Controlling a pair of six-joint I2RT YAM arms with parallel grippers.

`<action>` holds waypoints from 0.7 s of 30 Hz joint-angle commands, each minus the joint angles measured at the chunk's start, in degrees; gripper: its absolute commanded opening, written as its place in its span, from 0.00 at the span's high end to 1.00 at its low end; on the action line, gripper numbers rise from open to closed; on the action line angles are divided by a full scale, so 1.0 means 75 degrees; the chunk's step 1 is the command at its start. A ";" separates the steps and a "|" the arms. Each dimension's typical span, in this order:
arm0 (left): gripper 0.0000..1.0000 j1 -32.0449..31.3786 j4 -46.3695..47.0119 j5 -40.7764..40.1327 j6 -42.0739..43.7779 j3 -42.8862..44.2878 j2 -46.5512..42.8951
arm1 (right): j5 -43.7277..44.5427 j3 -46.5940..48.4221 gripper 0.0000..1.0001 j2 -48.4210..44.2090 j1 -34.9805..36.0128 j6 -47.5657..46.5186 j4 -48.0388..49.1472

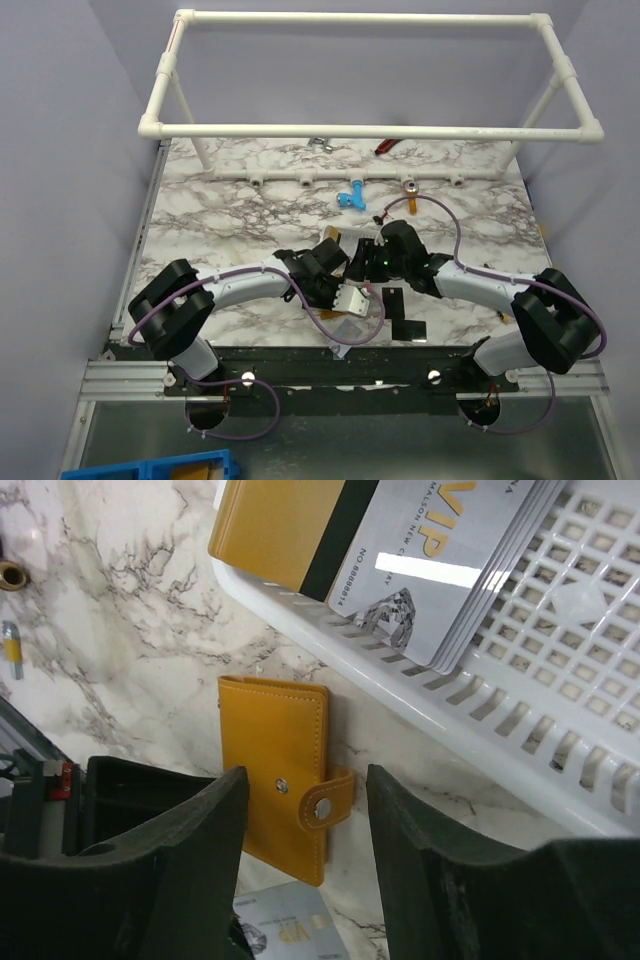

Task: Put the credit cards into the card holder
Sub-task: Close the card holder at the center of the board.

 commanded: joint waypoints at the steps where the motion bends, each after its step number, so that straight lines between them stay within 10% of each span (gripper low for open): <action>1: 0.82 -0.0039 -0.0192 -0.0296 0.0075 -0.0167 -0.0172 | -0.0261 0.0298 0.56 0.0149 0.0005 -0.0159 -0.0397; 5: 0.82 -0.0039 -0.0146 -0.0325 0.0054 -0.0178 -0.0189 | -0.0389 0.0425 0.74 0.0345 0.0006 -0.0181 -0.0540; 21: 0.82 -0.0039 -0.0058 -0.0329 0.0027 -0.0190 -0.0250 | 0.0005 0.1233 0.63 0.0841 0.0421 -0.0741 -0.1993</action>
